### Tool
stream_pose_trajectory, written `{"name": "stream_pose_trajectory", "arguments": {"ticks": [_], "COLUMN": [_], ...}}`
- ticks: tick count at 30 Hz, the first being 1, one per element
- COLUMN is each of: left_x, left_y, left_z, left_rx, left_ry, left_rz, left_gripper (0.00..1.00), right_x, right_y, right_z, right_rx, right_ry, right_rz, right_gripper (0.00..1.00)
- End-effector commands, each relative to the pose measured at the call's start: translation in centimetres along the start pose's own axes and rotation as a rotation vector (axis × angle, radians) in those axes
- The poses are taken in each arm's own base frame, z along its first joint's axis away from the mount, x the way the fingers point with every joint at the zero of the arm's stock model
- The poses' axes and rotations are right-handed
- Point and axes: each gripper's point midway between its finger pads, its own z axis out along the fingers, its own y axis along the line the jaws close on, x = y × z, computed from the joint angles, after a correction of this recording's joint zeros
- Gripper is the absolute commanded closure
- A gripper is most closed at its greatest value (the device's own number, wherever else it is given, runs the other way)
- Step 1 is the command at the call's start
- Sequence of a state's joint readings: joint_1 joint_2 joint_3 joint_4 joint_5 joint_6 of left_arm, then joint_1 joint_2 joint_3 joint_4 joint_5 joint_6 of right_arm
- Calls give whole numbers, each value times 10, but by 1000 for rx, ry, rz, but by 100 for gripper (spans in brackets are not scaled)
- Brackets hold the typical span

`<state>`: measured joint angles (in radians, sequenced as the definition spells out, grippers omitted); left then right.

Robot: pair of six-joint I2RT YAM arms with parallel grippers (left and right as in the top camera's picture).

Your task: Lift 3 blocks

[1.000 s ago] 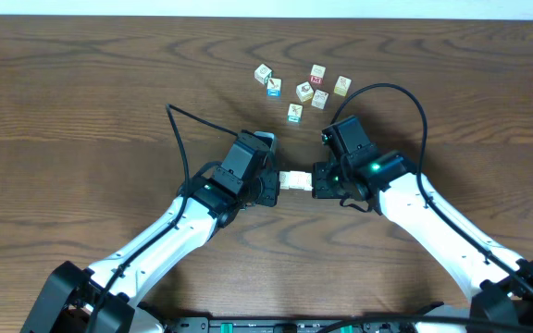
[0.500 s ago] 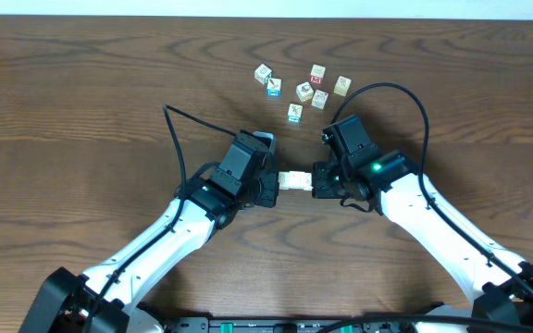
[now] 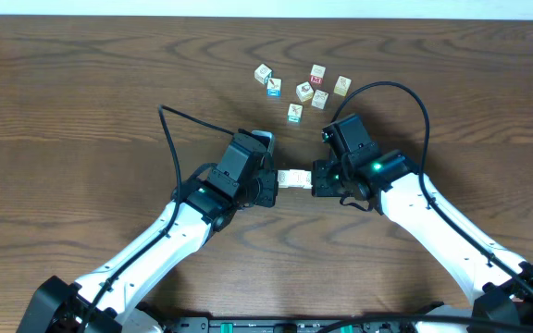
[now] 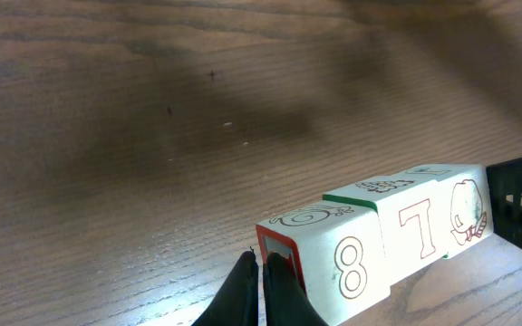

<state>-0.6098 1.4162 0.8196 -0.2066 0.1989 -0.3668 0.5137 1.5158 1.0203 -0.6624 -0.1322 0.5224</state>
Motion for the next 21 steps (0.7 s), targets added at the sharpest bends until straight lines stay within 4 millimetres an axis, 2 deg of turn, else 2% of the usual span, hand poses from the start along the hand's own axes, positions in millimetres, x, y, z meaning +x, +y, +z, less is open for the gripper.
{"name": "stream_pose_trajectory", "arguments": {"ticks": [1,21], "left_x": [-14,-21], "left_y": [-82,-86], "left_z": [-24,-31], "left_rx": [313,318], "left_ry": [0,-19], "left_rz": [82,86], "left_gripper": [93,93], "right_x": [3,0], "right_y": [87,92], "right_z": [-34,-43], "right_rx": [-367,-387], "right_ry": [55,40], "right_rz": [-87,-95], "right_gripper": [99,99]}}
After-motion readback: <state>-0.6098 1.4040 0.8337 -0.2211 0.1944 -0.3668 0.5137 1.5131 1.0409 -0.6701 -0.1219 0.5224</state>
